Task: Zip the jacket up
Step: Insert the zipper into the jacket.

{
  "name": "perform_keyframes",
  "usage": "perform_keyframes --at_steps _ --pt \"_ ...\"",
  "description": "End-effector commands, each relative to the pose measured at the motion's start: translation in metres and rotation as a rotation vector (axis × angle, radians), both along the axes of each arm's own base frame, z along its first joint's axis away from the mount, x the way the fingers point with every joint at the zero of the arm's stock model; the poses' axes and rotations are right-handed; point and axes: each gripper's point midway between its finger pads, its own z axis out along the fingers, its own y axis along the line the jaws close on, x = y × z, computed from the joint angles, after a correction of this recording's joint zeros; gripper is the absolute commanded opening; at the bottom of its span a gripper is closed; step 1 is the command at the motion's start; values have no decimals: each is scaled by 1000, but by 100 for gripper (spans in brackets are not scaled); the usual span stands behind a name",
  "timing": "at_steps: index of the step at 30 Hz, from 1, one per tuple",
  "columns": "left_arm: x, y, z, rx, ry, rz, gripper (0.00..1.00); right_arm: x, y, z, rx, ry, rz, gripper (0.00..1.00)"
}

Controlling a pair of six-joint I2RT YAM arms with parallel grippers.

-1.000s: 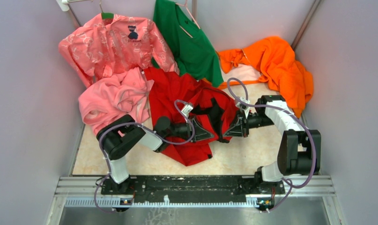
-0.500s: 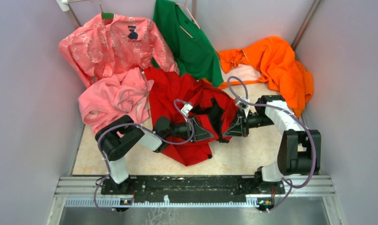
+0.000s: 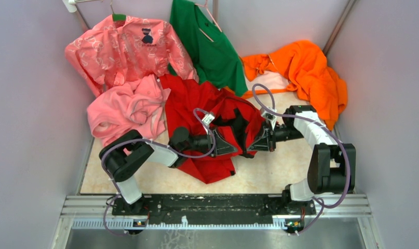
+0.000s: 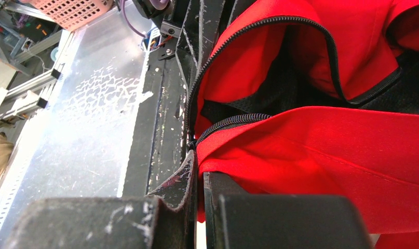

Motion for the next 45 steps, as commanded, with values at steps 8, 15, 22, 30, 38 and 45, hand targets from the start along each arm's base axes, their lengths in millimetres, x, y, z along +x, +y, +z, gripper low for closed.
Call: perform_keyframes --at_steps 8,15,22,30,38,45 --pt "3 -6 4 31 -38 8 0 7 6 12 52 -39 -7 0" --pt "5 -7 0 60 -39 25 0 7 6 12 53 -37 -8 0" --pt "5 -11 -6 114 -77 34 0 7 6 12 56 -29 -10 0" --pt "6 -11 -10 159 -99 39 0 8 6 11 55 -25 -10 0" --pt "9 -10 -20 242 -83 58 0 12 6 8 47 -12 -17 0" --pt "6 -14 -33 310 -40 15 0 25 5 -4 10 72 -65 0"
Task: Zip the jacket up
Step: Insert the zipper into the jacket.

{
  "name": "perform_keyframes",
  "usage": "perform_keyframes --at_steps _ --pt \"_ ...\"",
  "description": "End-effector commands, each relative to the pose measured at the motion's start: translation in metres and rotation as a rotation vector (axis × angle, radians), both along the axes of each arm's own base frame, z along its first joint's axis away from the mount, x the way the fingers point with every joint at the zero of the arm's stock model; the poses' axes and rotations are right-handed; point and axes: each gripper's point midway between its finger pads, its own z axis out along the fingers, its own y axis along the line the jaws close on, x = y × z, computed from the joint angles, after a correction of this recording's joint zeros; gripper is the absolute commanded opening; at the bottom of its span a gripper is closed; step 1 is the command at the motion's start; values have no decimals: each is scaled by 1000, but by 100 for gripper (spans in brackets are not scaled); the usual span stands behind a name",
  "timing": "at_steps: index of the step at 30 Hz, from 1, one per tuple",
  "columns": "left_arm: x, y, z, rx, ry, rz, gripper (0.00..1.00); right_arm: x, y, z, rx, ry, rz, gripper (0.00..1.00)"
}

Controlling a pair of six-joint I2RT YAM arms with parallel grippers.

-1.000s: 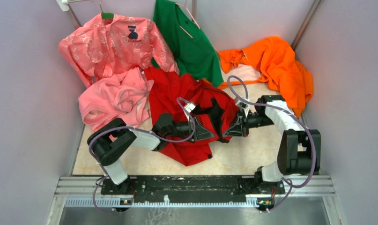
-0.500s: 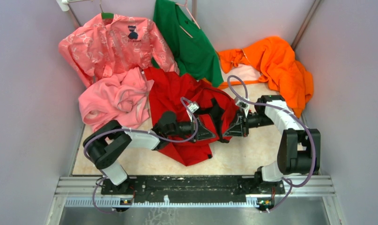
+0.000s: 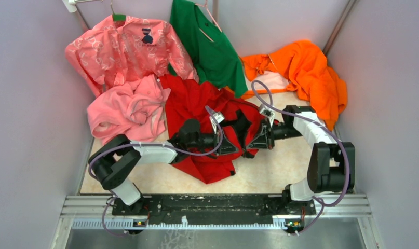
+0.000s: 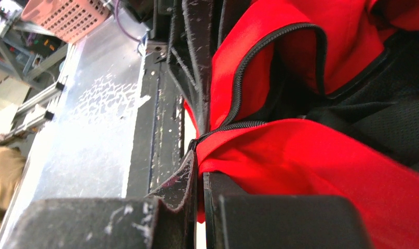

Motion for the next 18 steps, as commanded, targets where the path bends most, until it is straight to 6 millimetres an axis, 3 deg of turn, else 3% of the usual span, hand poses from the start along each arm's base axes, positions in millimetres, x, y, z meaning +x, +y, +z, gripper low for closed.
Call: perform_keyframes --at_steps 1,18 --pt "-6 -5 -4 51 13 -49 0 16 5 2 22 13 -44 0" --pt "-3 -5 -29 171 96 -37 0 26 4 -9 -18 97 -82 0"
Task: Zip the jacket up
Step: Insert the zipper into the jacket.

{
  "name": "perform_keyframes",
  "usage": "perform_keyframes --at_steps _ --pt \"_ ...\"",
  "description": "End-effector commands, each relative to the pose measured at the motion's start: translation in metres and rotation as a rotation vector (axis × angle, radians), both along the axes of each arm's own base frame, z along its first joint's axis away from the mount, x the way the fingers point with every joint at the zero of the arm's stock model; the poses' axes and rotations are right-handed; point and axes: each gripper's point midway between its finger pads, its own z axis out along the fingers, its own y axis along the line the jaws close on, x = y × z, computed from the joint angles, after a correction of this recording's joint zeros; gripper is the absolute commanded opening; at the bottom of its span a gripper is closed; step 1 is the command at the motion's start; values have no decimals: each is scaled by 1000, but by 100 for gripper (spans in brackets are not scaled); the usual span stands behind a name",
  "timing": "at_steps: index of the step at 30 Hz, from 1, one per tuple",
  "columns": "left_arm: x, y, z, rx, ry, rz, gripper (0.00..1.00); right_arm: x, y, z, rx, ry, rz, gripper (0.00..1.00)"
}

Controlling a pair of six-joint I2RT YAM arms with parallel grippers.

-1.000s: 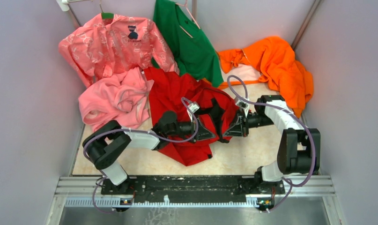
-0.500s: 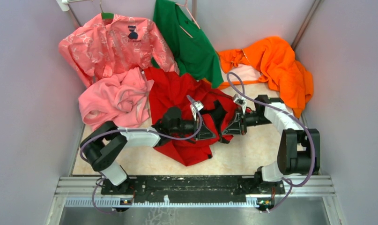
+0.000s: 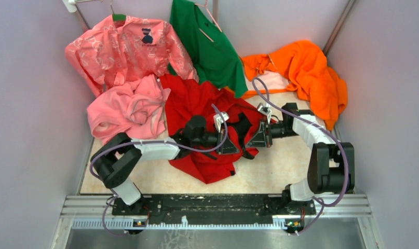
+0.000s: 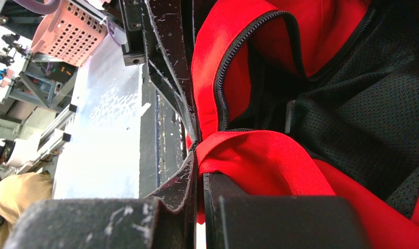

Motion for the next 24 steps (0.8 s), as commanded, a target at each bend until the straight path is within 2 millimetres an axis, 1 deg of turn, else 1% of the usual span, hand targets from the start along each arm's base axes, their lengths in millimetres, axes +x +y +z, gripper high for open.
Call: perform_keyframes --at_steps 1,4,7,9,16,20,24 --pt "-7 -1 -9 38 16 -32 0 10 4 10 23 -75 5 0" --pt "-9 -2 -9 33 22 -48 0 12 2 5 -2 -76 -2 0" --pt "-10 -3 -10 34 33 -65 0 16 0 -2 -37 -70 -20 0" --pt "-10 -4 -13 40 47 -70 0 17 0 -4 -45 -72 -23 0" --pt "-7 -4 -14 47 43 -71 0 13 0 0 -34 -119 2 0" --pt "-10 -4 -7 25 -25 -79 0 7 0 4 -18 -187 35 0" --pt "-15 -8 -2 22 -91 -100 0 -3 1 11 18 -254 77 0"
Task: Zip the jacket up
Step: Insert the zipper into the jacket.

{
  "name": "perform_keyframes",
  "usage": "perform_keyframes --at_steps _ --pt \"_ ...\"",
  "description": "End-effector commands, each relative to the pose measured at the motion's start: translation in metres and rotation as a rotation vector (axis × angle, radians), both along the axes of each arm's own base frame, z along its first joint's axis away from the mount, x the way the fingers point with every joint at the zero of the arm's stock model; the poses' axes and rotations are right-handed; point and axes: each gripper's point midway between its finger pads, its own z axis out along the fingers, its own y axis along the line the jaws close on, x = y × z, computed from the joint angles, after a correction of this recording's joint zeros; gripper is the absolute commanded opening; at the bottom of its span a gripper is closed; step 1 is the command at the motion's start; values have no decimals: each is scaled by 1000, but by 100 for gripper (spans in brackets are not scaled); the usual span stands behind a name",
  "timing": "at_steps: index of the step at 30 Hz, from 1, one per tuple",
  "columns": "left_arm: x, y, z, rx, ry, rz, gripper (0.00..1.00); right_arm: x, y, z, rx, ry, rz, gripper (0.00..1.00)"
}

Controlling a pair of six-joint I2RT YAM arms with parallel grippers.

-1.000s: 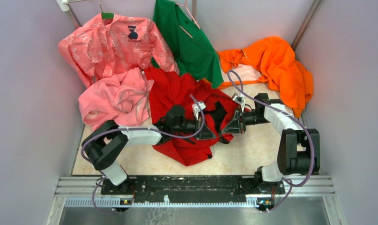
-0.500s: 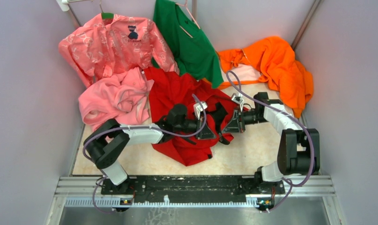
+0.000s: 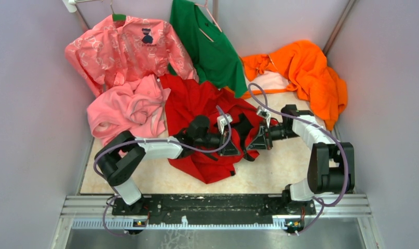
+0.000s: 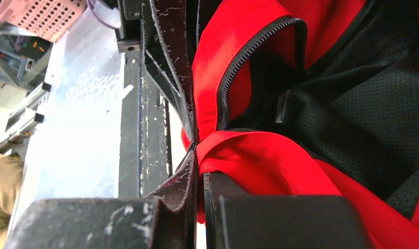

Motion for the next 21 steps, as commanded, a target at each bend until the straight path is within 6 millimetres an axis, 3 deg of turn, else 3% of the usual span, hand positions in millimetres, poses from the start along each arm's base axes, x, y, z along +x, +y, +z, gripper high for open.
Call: perform_keyframes --at_steps 1,21 --pt "-16 -4 12 -15 -96 -74 0 -6 6 26 79 -195 73 0" --pt "-24 -2 24 -25 -183 -100 0 -15 3 35 75 -308 122 0"
